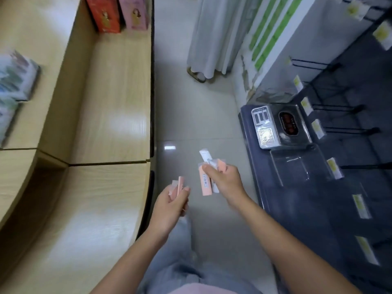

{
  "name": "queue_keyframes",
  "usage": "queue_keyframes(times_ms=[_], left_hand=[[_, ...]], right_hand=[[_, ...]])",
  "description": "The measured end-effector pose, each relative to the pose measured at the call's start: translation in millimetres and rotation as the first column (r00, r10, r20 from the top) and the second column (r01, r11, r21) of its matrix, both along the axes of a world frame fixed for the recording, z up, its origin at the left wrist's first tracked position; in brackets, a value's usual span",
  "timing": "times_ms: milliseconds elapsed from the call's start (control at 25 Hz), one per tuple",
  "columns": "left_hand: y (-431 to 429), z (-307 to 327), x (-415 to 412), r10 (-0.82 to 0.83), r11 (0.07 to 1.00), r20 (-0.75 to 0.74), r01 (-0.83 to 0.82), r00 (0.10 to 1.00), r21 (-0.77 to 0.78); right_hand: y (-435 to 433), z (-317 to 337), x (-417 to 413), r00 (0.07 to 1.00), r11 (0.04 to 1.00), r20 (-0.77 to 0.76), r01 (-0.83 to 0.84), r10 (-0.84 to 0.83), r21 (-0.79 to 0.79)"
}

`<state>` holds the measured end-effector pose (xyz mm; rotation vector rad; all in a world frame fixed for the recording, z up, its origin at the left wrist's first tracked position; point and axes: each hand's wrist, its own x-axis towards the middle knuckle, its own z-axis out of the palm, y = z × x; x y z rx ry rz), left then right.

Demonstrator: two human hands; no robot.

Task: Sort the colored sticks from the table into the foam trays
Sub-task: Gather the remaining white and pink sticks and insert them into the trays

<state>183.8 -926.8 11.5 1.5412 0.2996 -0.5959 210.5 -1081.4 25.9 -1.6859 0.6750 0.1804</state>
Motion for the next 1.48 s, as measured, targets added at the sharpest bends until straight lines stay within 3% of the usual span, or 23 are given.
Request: queue_keyframes(times_ms=[240,520,720,880,1040,1120,1200,1320,1480], left_hand=[[-13,-1,163,0.139,0.989,0.07,-0.142,0.988,0.034],[-12,27,342,0.045,0.986,0.195,-0.075,0.98,0.149],[-20,-2,411,0.204,0.942,0.158,-0.237,0.966,0.236],[-21,-18,446,0.532,0.825,0.018,-0.523,0.846,0.215],[6,-26,456,0.818,0.575,-0.115,-0.802,0.563,0.163],[30,-33,452,0.901,0.43,-0.132,-0.892,0.414,0.139],[55,-47,443,0.933,0.35,-0.147,-0.925,0.33,0.148],[84,-79,426,0.953,0.3,-0.135,-0.915,0.272,0.269],[117,-119,423,0.976,0.215,-0.131,-0.89,0.176,0.402]], right_hand=[[-18,-5,142,0.993,0.993,-0.028,-0.118,0.118,-0.022],[-37,-17,273,0.984,0.987,-0.082,-0.158,0.161,0.038],[-45,-40,392,0.921,0.928,-0.112,-0.371,0.372,0.03],[-19,-37,487,0.712,0.714,-0.107,-0.7,0.694,-0.016],[60,-41,545,0.386,0.386,-0.112,-0.922,0.916,-0.023],[111,-49,552,0.217,0.215,-0.095,-0.976,0.972,-0.032],[152,-59,547,0.082,0.08,-0.083,-0.996,0.993,-0.027],[199,-83,530,-0.037,-0.04,-0.123,-0.999,0.992,-0.018],[247,-129,523,-0.084,-0.099,-0.169,-0.992,0.982,-0.08]])
